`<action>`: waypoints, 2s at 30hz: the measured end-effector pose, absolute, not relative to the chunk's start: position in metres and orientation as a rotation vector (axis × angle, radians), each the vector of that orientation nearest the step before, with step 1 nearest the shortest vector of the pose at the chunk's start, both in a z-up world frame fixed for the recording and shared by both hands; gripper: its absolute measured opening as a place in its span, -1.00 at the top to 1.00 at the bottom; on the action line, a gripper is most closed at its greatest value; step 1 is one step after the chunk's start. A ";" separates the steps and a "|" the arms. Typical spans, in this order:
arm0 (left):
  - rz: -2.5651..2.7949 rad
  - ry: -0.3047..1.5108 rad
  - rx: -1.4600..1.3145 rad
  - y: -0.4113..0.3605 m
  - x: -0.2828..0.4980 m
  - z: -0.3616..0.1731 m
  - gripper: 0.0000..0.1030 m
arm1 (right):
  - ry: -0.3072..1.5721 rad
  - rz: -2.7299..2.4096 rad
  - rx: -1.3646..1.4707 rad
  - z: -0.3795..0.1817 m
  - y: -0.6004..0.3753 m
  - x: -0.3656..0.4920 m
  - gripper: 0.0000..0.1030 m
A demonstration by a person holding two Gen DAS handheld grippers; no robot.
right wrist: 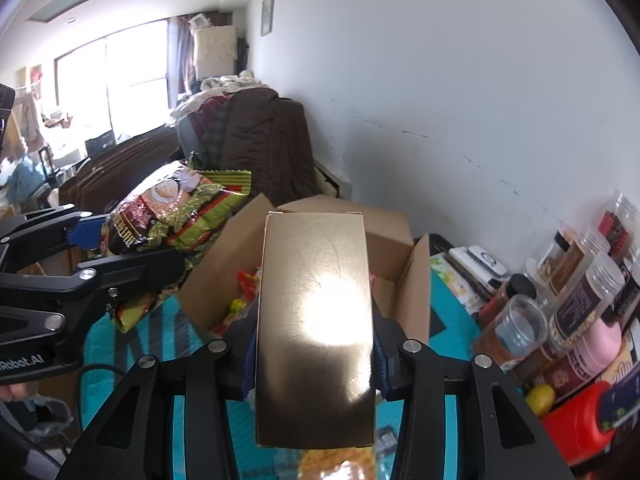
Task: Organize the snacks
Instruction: 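Carry the cereal bag and gold box over the cardboard box with both grippers, then lower both items into the box and open both grippers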
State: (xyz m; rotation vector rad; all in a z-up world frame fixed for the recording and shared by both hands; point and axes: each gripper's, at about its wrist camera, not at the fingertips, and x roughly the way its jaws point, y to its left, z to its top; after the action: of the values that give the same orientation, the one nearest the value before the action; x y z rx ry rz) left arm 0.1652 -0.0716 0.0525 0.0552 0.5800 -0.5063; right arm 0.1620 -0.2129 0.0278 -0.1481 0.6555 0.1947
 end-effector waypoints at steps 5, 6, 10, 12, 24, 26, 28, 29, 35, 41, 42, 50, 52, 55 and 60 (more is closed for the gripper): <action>-0.493 0.593 0.069 -0.079 0.191 0.044 0.11 | 0.679 0.182 -0.137 0.018 -0.218 0.183 0.15; -0.487 0.596 0.067 -0.079 0.195 0.041 0.11 | 0.684 0.179 -0.135 0.016 -0.218 0.186 0.15; -0.470 0.632 0.062 -0.082 0.212 0.026 0.11 | 0.706 0.152 -0.130 0.004 -0.219 0.203 0.15; -0.457 0.652 0.062 -0.082 0.219 0.018 0.11 | 0.721 0.145 -0.122 -0.002 -0.221 0.211 0.15; -0.404 0.772 0.076 -0.081 0.241 -0.026 0.11 | 0.811 0.101 -0.144 -0.038 -0.215 0.236 0.15; -0.399 0.787 0.083 -0.081 0.242 -0.031 0.11 | 0.813 0.098 -0.148 -0.041 -0.214 0.237 0.15; -0.393 0.806 0.088 -0.081 0.243 -0.036 0.11 | 0.821 0.099 -0.149 -0.044 -0.212 0.240 0.15; -0.390 0.811 0.089 -0.081 0.244 -0.038 0.11 | 0.825 0.097 -0.153 -0.045 -0.211 0.241 0.15; -0.366 0.852 0.094 -0.079 0.249 -0.051 0.11 | 0.869 0.081 -0.173 -0.060 -0.208 0.249 0.15; -0.335 0.891 0.100 -0.079 0.258 -0.059 0.11 | 0.926 0.079 -0.180 -0.078 -0.210 0.257 0.15; -0.332 0.887 0.105 -0.080 0.257 -0.059 0.11 | 0.930 0.081 -0.177 -0.080 -0.210 0.256 0.15; -0.298 0.911 0.164 -0.090 0.258 -0.060 0.10 | 0.948 0.082 -0.197 -0.087 -0.206 0.256 0.11; -0.292 0.931 0.160 -0.090 0.259 -0.060 0.09 | 0.944 0.063 -0.205 -0.084 -0.205 0.255 0.02; -0.278 0.948 0.156 -0.089 0.260 -0.060 0.06 | 0.929 0.056 -0.211 -0.081 -0.203 0.252 -0.20; -0.242 0.939 0.177 -0.091 0.256 -0.054 -0.05 | 0.899 0.033 -0.244 -0.070 -0.203 0.243 -0.21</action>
State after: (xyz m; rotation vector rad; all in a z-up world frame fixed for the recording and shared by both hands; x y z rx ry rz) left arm 0.2559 -0.0905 -0.0540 0.1774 0.9393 -0.2421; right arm 0.2425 -0.2029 -0.0702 -0.2437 0.8985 0.0326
